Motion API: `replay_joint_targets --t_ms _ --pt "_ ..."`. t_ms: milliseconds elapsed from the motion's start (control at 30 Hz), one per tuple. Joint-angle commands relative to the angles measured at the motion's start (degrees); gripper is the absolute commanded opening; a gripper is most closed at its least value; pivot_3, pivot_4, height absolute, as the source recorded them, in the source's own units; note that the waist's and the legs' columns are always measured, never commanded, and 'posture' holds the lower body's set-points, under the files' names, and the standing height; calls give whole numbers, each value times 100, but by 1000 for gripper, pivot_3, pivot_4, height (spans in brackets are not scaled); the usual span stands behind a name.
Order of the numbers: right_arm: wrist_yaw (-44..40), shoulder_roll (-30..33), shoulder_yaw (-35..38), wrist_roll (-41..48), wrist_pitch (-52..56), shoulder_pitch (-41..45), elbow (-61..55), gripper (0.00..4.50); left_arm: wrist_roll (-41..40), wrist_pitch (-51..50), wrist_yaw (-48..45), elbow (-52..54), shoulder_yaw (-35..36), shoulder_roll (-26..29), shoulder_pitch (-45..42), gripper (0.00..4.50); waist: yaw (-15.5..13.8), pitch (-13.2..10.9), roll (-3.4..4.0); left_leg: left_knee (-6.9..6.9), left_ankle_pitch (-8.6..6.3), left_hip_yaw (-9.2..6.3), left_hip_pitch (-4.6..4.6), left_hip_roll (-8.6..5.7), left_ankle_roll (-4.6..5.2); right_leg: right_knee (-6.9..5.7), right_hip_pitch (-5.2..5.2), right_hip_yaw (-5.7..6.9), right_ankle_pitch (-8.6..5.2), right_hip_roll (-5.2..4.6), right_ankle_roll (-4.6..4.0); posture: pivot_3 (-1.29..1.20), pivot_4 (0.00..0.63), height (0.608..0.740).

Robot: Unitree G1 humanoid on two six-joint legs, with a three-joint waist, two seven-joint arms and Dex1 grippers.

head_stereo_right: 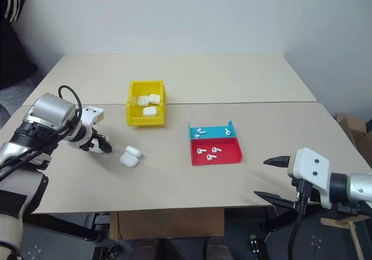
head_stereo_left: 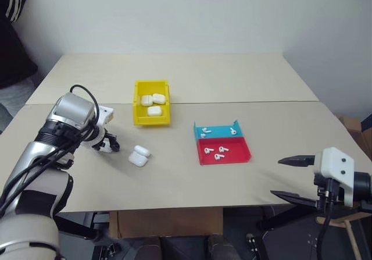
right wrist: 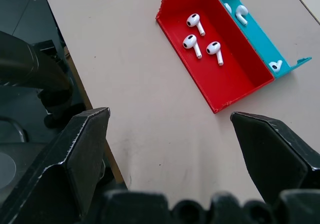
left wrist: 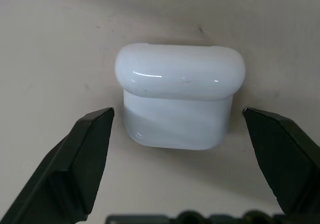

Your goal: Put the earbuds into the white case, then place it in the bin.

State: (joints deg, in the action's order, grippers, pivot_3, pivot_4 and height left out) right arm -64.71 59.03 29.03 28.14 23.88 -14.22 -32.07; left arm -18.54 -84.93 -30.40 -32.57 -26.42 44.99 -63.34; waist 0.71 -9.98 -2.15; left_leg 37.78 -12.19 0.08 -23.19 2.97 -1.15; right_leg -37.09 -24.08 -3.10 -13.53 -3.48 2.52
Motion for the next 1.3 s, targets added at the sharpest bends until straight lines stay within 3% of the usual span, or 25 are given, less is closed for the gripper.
replay_joint_targets --t_ms 33,67,267,467,567,667,767,867,1000,1167,1300 --pt "16 -3 138 -12 -30 15 -69 4500 342 99 -31 -240 -23 -2 9 3028 3 2 2 0 0 0 2 0 0 0 2 0 0 0 0 0 150 740" --pt "20 1 135 -12 -20 21 -65 4500 352 116 -87 -205 -66 16 16 2777 4 4 6 0 0 0 3 0 0 0 3 0 0 0 0 0 150 740" --pt "37 14 113 -34 -13 57 -38 4500 383 154 -102 90 87 111 50 2773 9 6 10 0 0 0 4 0 0 -2 2 0 0 0 1 0 150 740" --pt "-43 86 273 -8 -38 140 30 4500 -34 114 -530 1963 698 1051 430 2773 76 -2 -5 -1 0 0 -10 1 0 -2 -14 -5 1 1 -1 0 150 740" --pt "-82 197 329 6 -49 338 132 4500 -500 257 -959 3133 1560 1601 931 2773 70 -3 -5 -2 -1 4 -12 1 0 2 -15 -8 2 -2 -2 0 150 740" --pt "-124 375 291 119 97 626 210 4500 -849 975 -1180 4209 2760 1625 1757 2773 33 -2 -1 -1 -1 7 -2 1 -1 2 -5 -8 0 -3 1 0 150 740" --pt "-148 704 11 173 383 1024 293 4500 -1325 2339 -1431 5141 4078 791 2824 2773 -25 0 2 0 0 13 8 1 0 1 4 -12 0 -5 0 0 150 740" --pt "-197 1042 -390 229 666 1502 410 4500 -1585 3603 -1762 5693 4536 2 3698 2773 -15 15 23 5 1 20 7 0 -1 5 10 -21 11 -7 -18 0 150 740" --pt "-487 1639 -1430 216 992 2556 716 4500 -1862 5367 -2507 5677 4411 -1210 4449 2773 2 16 21 7 1 24 1 -2 -1 10 1 -28 30 -5 -39 0 150 740" --pt "-948 1588 -3062 -352 1056 4319 1025 4500 -1720 6796 -3606 4881 3722 -1809 4493 2773 17 22 29 7 1 28 8 -2 0 10 4 -34 31 -1 -35 0 150 740" --pt "-1292 1130 -4085 -852 1200 5423 1234 4500 -1804 7354 -4329 4328 3510 -1840 4286 2773 39 22 30 8 1 29 3 -1 0 9 -5 -36 29 1 -26 0 150 740"
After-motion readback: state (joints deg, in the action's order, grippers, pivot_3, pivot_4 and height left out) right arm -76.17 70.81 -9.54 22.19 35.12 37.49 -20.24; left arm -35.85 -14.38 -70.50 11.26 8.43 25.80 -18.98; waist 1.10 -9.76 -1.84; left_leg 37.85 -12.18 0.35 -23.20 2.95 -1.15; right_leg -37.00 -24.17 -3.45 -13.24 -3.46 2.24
